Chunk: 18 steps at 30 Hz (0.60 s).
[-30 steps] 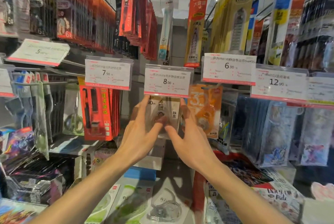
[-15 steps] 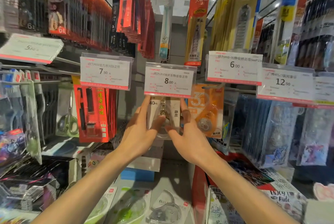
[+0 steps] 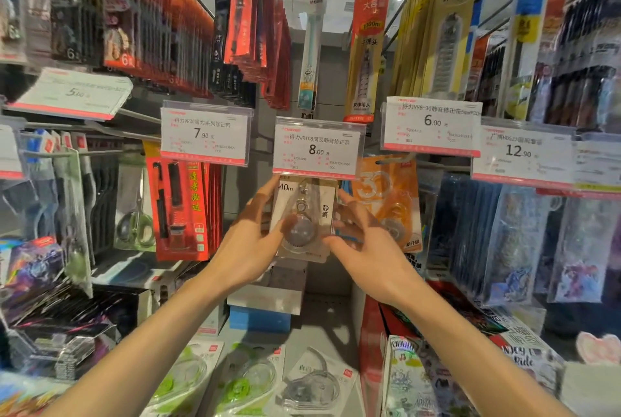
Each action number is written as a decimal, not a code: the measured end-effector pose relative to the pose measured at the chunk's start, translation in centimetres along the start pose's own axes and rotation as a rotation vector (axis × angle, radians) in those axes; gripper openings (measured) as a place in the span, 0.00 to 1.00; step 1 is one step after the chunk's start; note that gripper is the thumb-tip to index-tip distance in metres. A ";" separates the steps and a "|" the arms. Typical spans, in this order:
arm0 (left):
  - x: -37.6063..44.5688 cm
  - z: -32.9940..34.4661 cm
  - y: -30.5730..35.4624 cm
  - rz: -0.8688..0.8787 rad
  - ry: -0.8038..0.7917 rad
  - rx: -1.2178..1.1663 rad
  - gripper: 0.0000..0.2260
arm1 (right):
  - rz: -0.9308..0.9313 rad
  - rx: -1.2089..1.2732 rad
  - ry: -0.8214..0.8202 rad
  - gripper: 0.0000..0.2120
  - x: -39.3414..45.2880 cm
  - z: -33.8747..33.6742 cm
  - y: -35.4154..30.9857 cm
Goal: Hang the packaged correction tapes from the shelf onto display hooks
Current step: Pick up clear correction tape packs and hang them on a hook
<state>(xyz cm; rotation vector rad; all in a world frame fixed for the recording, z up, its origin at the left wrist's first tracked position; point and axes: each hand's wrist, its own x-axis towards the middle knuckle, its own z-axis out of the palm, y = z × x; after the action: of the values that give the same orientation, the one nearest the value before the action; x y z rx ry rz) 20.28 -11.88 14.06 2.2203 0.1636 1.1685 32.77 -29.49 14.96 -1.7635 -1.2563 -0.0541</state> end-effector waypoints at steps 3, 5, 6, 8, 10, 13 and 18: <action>-1.3 -0.8 0.6 -0.021 0.050 -0.019 0.19 | -0.016 0.077 0.047 0.25 -1.3 -1.0 -0.4; -2.2 -1.1 0.7 -0.084 0.103 -0.025 0.14 | 0.000 0.102 0.097 0.19 -2.5 -1.4 -0.6; -2.7 -1.3 0.9 -0.116 0.129 -0.038 0.14 | 0.008 0.131 0.115 0.16 -3.2 -1.6 -0.7; -3.8 -1.7 1.6 -0.137 0.160 -0.110 0.10 | 0.013 0.209 0.132 0.10 -4.6 -2.2 -0.9; -4.9 -2.0 2.6 -0.152 0.177 -0.189 0.08 | 0.021 0.269 0.149 0.07 -6.1 -2.8 -0.9; -7.0 -1.7 3.8 -0.171 0.203 -0.262 0.06 | 0.051 0.361 0.183 0.06 -8.5 -3.5 -0.4; -10.8 -0.2 5.5 -0.238 0.279 -0.383 0.04 | 0.120 0.430 0.246 0.06 -12.4 -3.6 0.8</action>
<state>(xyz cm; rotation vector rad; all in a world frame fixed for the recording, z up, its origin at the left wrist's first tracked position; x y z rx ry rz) 12.71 -20.30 9.69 1.6542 0.2839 1.2522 29.13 -40.91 10.11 -1.4058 -0.9031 0.0627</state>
